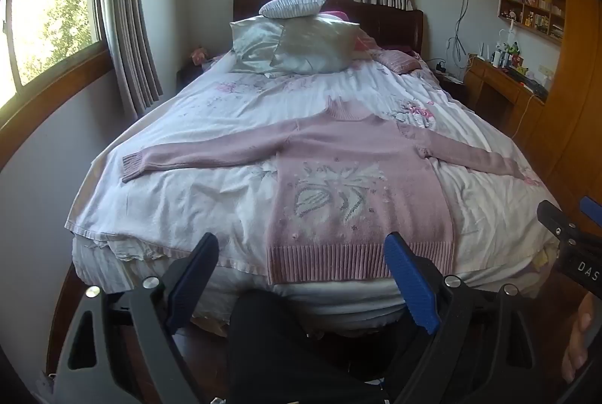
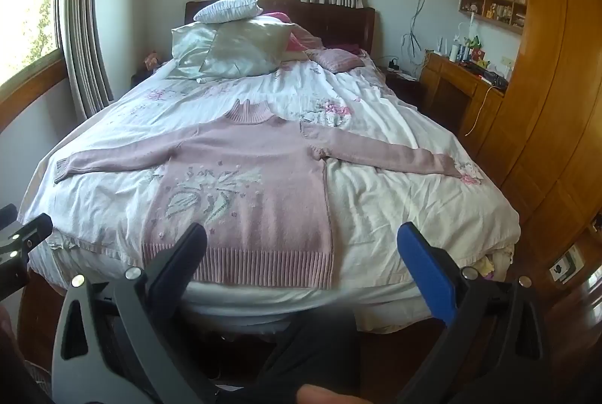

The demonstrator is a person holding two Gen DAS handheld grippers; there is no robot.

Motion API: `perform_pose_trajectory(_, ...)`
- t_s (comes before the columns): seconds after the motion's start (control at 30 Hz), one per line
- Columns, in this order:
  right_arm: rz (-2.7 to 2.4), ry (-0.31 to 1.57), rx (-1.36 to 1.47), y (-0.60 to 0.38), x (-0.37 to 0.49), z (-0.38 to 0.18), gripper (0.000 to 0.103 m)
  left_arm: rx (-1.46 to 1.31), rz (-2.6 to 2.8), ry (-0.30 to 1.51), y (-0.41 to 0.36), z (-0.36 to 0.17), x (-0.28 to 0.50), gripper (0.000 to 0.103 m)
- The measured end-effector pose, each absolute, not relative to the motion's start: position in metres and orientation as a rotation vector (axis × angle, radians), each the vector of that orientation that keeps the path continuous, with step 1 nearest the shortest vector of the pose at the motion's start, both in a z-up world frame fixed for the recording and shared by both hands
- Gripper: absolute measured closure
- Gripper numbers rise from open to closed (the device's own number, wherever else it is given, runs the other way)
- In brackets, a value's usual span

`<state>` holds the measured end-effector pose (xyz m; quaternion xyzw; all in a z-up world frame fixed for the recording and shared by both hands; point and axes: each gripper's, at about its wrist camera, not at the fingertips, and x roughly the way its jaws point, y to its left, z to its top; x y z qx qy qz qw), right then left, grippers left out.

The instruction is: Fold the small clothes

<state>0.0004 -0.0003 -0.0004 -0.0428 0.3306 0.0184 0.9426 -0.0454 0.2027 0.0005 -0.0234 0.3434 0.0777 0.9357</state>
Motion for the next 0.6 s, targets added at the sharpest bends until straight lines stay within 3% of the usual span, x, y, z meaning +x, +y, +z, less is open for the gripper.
perform_pose_trajectory(0.6,0.038,0.673,-0.091,0.0012,0.003,-0.004,0.002,-0.046,0.16,0.713,0.2018,-0.0008,-0.0438,0.013)
